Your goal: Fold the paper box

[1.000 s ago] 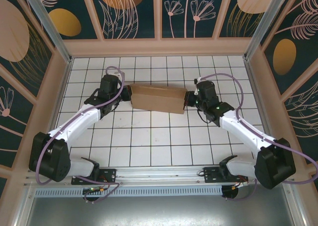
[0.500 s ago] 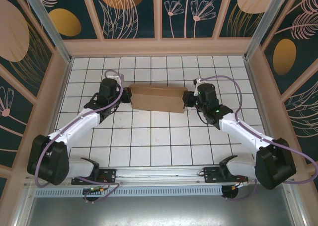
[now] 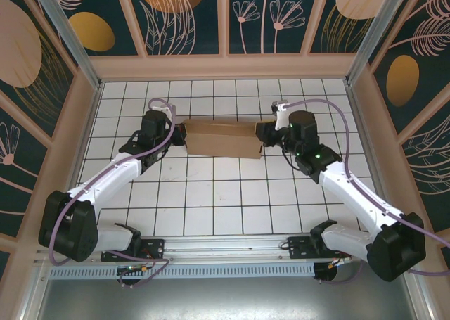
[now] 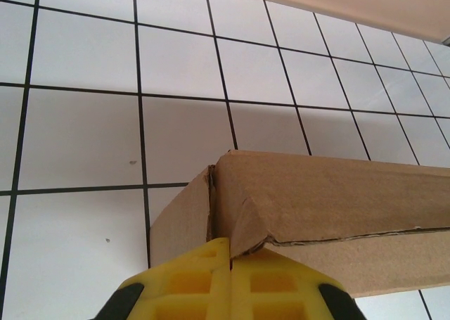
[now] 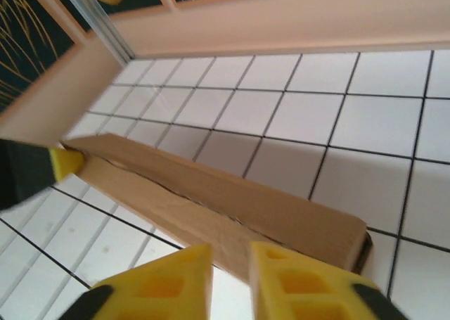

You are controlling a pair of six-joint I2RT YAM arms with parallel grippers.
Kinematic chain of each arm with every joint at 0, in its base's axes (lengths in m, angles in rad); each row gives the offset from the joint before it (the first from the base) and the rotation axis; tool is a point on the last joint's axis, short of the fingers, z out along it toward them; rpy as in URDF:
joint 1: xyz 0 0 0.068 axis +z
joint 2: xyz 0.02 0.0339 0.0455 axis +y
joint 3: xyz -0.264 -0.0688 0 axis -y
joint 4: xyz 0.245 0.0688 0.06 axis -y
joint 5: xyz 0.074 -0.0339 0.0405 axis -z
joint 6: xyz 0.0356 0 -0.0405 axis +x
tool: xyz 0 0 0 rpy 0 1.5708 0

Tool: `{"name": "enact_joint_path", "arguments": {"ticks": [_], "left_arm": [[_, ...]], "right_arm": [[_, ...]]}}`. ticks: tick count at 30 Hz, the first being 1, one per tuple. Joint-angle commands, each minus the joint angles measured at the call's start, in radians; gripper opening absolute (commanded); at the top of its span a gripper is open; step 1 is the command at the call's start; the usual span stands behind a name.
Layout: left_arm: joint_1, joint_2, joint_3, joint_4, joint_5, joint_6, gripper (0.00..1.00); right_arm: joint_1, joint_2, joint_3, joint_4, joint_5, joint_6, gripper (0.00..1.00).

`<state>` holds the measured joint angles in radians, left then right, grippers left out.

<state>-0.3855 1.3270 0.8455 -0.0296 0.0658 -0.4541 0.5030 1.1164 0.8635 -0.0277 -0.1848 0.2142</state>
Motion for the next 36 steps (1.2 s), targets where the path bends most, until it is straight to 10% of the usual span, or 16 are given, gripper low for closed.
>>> {"name": "enact_joint_path", "arguments": {"ticks": [1,15,36], "left_arm": [[-0.003,0.039,-0.005,-0.133,-0.014,0.019,0.00],[-0.004,0.014,-0.008,-0.119,0.000,-0.007,0.00],[-0.004,-0.144,0.083,-0.188,0.114,-0.019,0.30]], "right_arm": [[-0.007,0.051,0.093,0.001,-0.010,-0.011,0.14],[0.115,0.316,0.115,-0.018,0.133,-0.040,0.06],[0.169,0.423,0.065,-0.023,0.334,-0.026,0.09]]}}
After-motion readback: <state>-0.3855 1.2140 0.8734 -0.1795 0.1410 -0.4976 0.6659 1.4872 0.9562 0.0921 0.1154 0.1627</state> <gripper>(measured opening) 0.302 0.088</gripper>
